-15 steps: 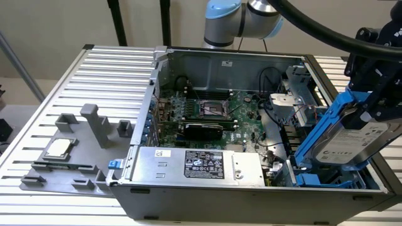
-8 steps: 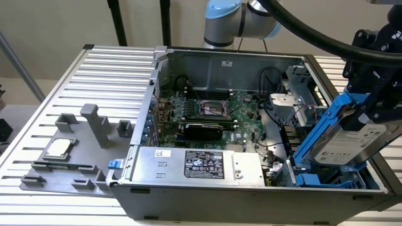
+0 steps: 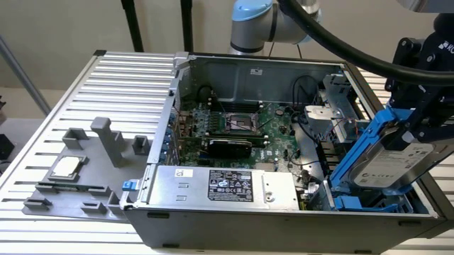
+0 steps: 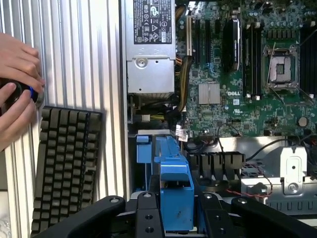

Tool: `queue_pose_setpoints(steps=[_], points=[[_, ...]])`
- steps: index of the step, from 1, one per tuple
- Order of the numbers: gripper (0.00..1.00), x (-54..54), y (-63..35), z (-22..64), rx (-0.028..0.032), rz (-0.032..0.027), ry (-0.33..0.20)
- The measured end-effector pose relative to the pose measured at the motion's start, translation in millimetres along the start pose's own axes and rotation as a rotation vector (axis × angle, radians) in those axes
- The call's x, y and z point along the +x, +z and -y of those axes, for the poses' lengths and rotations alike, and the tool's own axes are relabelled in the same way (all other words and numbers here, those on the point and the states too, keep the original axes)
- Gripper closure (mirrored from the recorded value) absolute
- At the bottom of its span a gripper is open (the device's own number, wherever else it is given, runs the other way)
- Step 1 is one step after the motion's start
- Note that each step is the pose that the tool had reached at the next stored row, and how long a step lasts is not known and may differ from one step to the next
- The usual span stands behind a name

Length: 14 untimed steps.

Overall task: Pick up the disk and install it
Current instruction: 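Insert the disk into the insertion slot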

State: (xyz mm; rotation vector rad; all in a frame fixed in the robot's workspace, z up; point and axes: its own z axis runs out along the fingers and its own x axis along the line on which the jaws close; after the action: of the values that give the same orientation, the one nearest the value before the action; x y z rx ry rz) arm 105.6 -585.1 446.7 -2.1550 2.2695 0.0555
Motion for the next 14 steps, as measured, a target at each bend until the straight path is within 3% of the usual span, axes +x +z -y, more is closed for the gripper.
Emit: queue_pose_setpoints(steps=[14], points=[[1.0,0.6,13.2,0.2,-0.0001,0.0,-0.005]])
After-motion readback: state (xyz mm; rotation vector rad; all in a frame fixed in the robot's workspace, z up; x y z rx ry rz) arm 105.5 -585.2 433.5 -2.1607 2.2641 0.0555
